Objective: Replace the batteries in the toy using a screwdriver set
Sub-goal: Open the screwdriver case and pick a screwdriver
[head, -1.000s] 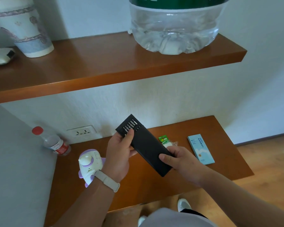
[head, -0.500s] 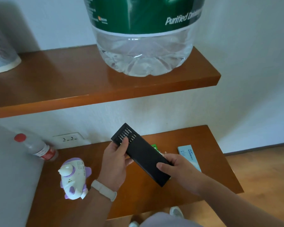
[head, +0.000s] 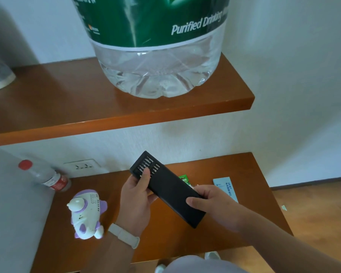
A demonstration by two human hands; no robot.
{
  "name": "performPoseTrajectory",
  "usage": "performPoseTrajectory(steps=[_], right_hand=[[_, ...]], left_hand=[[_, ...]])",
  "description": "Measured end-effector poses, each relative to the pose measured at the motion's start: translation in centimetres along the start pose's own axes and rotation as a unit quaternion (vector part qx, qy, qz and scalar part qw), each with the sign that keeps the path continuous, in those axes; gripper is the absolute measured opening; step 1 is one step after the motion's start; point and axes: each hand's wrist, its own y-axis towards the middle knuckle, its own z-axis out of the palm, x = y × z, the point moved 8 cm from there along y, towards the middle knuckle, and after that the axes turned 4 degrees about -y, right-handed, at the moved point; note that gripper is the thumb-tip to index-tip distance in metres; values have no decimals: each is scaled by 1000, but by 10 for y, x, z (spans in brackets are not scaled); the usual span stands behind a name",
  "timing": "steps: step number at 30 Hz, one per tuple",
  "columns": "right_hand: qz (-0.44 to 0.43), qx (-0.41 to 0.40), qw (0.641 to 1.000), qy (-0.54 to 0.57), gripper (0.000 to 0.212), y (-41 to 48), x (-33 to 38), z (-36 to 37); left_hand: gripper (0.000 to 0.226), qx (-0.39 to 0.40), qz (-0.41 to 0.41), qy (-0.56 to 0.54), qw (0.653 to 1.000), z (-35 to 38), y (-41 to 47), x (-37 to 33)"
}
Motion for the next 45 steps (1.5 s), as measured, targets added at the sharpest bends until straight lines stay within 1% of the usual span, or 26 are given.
performPoseTrajectory(steps=[3, 6, 9, 11, 13, 15, 16, 20, 21, 23, 25, 26, 27, 29, 31, 32, 36, 40, 42, 45], right_hand=[[21, 6, 1000, 16, 34, 7, -1, 1], [35, -34, 999, 24, 37, 13, -2, -5], [38, -61, 997, 10, 54, 15, -4, -9], [28, -65, 997, 12, 60, 16, -2, -9], [13, -62, 998, 24, 56, 19, 1, -7], [4, -59, 998, 30, 43, 21, 5, -5], [2, -58, 998, 27, 38, 23, 7, -4], [-1, -47, 999, 9, 31, 26, 12, -5], [4, -44, 999, 10, 30, 25, 10, -6], [15, -34, 999, 6, 31, 24, 4, -6], [24, -24, 999, -1, 30, 23, 1, -3], [27, -20, 999, -4, 30, 23, 0, -2], [31, -17, 999, -10, 32, 24, 0, -1], [43, -16, 999, -29, 36, 25, -6, -5], [64, -21, 996, -52, 32, 24, -16, -14], [72, -23, 996, -56, 28, 23, -21, -20], [79, -31, 995, -46, 17, 21, -35, -35], [73, -34, 995, -60, 7, 31, -45, -36], [62, -39, 993, -95, 2, 38, -48, -31], [25, -65, 981, -180, 8, 55, -46, -21]], left_hand=[[44, 16, 15, 29, 999, 2, -4, -1], [45, 22, 25, 35, 999, 5, -7, 1], [43, 14, 23, 39, 999, 6, -7, 5], [44, 8, 23, 46, 999, 4, -4, 3], [46, 9, 33, 54, 998, 2, -1, -3], [43, 14, 45, 61, 997, 1, 3, -11], [40, 13, 48, 63, 997, -1, 4, -15], [19, -19, 62, 36, 997, -16, 12, -36], [19, -25, 69, 27, 997, -22, 15, -44], [29, -27, 76, 24, 996, -30, 16, -54], [37, -24, 72, 30, 997, -35, 17, -55], [37, -29, 73, 29, 997, -37, 17, -53], [35, -40, 74, 20, 996, -42, 18, -52], [22, -86, 82, -8, 993, -54, 24, -54], [13, -134, 94, -6, 987, -68, 30, -59], [11, -142, 95, 3, 985, -72, 33, -60], [10, -142, 66, 32, 987, -74, 36, -43], [10, -156, 33, 29, 987, -81, 29, -18], [11, -153, 23, 29, 987, -88, 22, -11], [13, -161, 15, 32, 986, -103, 11, -10]])
